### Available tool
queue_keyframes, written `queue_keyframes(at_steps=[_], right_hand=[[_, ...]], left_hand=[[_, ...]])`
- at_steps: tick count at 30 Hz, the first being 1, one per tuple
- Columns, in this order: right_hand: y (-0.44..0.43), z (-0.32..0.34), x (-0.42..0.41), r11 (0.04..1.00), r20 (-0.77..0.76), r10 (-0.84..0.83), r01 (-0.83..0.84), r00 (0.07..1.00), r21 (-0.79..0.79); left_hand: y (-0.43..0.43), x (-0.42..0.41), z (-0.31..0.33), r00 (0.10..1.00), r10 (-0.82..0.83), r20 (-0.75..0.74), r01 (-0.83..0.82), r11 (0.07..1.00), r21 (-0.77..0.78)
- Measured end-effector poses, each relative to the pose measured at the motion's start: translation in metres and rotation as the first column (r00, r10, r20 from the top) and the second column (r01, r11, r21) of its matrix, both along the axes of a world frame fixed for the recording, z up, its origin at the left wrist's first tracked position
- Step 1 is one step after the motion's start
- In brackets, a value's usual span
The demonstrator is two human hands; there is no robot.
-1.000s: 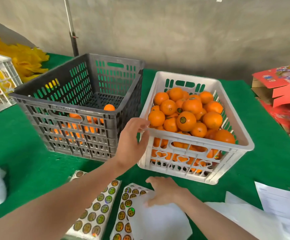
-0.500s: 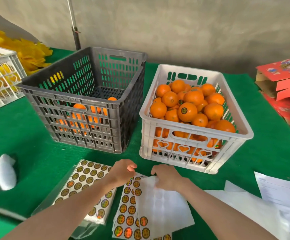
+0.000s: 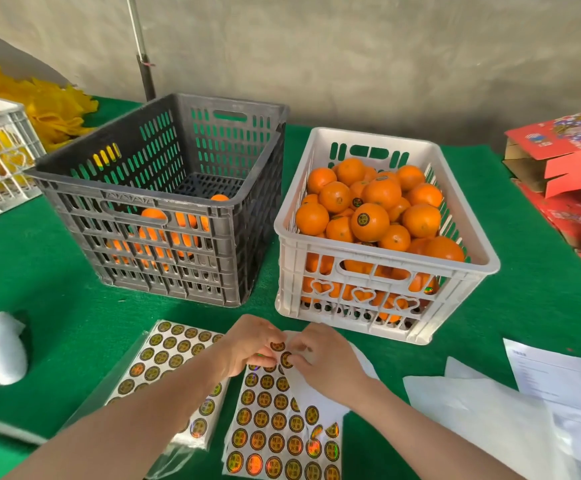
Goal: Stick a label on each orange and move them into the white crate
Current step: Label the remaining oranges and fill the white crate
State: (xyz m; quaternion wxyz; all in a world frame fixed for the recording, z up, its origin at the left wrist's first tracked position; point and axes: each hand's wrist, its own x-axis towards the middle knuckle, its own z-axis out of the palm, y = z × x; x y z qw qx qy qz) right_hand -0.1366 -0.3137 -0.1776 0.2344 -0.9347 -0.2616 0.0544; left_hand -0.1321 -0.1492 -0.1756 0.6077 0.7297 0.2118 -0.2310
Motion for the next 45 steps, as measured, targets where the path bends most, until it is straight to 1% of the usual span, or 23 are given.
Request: queue_keyframes(at_steps=[1,4,7,12,13,15,16,18,21,22,24,27,30,32,33,35,37,39,40,41,42,44,45], right_hand=[[0.002,-0.002,-0.002,1.000,-0.019,-0.021,0.020,1.000,-0.012],[0.005,-0.007,-0.004,0.998,0.019,-0.056,0.057,0.998,-0.016],[0.006,-0.012,-0.007,1.000,0.081,-0.004,0.005,0.997,-0.016],[0.008,-0.009,-0.015,0.990,0.192,0.081,-0.102,0.978,0.102],[0.008,-0.007,-0.017,0.987,0.167,0.063,-0.086,0.984,0.133],[0.008,0.001,-0.018,0.970,0.055,-0.020,0.006,0.998,0.242],[0.008,0.008,-0.017,0.941,0.014,-0.060,0.052,0.998,0.334],[0.011,0.030,-0.013,0.851,0.003,-0.100,0.084,0.995,0.518],[0.024,0.072,-0.001,0.716,0.094,-0.102,0.008,0.990,0.698],[0.031,0.086,0.004,0.678,0.127,-0.098,-0.028,0.987,0.735],[0.047,0.109,0.017,0.623,0.197,-0.103,-0.091,0.975,0.777],[0.079,0.134,0.045,0.615,0.319,-0.104,-0.191,0.942,0.765],[0.122,0.151,0.084,0.680,0.354,-0.079,-0.209,0.932,0.703],[0.150,0.159,0.111,0.755,0.369,-0.064,-0.197,0.927,0.625],[0.163,0.162,0.125,0.794,0.360,-0.052,-0.180,0.932,0.581],[0.184,0.164,0.150,0.866,0.306,-0.030,-0.128,0.952,0.484],[0.197,0.163,0.170,0.912,0.219,-0.021,-0.071,0.976,0.403],[0.200,0.159,0.185,0.934,0.098,-0.030,-0.007,0.995,0.358],[0.199,0.157,0.190,0.941,0.042,-0.038,0.022,0.998,0.338],[0.198,0.155,0.193,0.947,-0.004,-0.044,0.043,0.999,0.318],[0.197,0.154,0.195,0.953,-0.032,-0.048,0.055,0.998,0.298],[0.197,0.154,0.195,0.963,-0.032,-0.052,0.058,0.998,0.262],[0.198,0.154,0.194,0.966,-0.031,-0.054,0.060,0.998,0.249]], left_hand=[[-0.001,0.000,0.001,1.000,-0.001,-0.001,0.001,1.000,-0.004],[-0.003,0.000,0.002,1.000,-0.013,-0.021,0.013,1.000,-0.018],[-0.004,0.001,0.003,0.998,-0.039,-0.045,0.040,0.999,0.017],[-0.003,0.004,0.004,0.994,-0.081,-0.068,0.085,0.995,0.060],[-0.003,0.004,0.004,0.993,-0.110,-0.053,0.114,0.990,0.084],[-0.002,0.004,0.002,0.975,-0.222,0.005,0.218,0.961,0.168],[-0.002,0.004,0.001,0.956,-0.291,0.038,0.276,0.937,0.216],[-0.001,0.002,-0.001,0.914,-0.398,0.080,0.361,0.886,0.293],[-0.001,-0.006,-0.001,0.833,-0.543,0.111,0.444,0.773,0.453],[0.001,-0.008,0.001,0.806,-0.574,0.142,0.432,0.736,0.521],[0.018,-0.014,0.017,0.778,-0.561,0.282,0.307,0.731,0.609],[0.066,-0.017,0.066,0.642,-0.490,0.590,0.082,0.809,0.582],[0.126,-0.006,0.118,0.531,-0.275,0.801,-0.213,0.872,0.440],[0.164,0.012,0.142,0.486,-0.134,0.864,-0.381,0.857,0.347],[0.182,0.024,0.151,0.483,-0.115,0.868,-0.429,0.833,0.349],[0.212,0.053,0.163,0.515,-0.161,0.842,-0.461,0.775,0.431],[0.236,0.088,0.169,0.614,-0.254,0.748,-0.406,0.711,0.575],[0.250,0.129,0.169,0.722,-0.405,0.561,-0.236,0.619,0.750],[0.253,0.150,0.167,0.751,-0.496,0.437,-0.109,0.559,0.822],[0.252,0.171,0.164,0.751,-0.587,0.302,0.035,0.492,0.870],[0.246,0.192,0.159,0.725,-0.667,0.169,0.180,0.421,0.889],[0.231,0.232,0.143,0.629,-0.773,-0.083,0.408,0.238,0.881],[0.221,0.249,0.134,0.577,-0.793,-0.194,0.479,0.137,0.867]])
